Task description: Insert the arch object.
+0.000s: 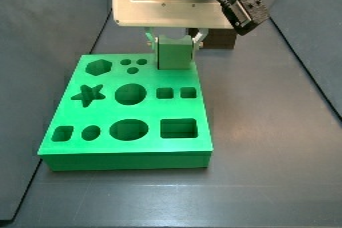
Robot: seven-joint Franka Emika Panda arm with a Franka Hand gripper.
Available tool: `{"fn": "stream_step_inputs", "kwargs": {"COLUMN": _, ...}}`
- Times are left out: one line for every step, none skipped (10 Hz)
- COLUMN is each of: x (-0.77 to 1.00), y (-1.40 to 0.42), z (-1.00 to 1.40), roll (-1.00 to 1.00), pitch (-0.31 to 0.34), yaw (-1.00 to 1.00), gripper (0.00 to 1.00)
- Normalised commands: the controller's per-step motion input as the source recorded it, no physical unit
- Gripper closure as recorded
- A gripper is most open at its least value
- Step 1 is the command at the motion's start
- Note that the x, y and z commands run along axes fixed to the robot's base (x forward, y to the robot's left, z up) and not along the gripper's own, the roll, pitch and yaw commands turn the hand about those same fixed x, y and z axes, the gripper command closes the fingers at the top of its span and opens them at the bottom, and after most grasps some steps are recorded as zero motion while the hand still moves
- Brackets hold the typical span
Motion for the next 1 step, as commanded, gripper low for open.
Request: {"fn": "stream_step_inputs", "kwargs": {"x": 0.0, "y": 0.0, "z": 0.0, "roll": -0.01, "pitch": 0.0, "yaw": 0.0, "gripper": 1.0}}
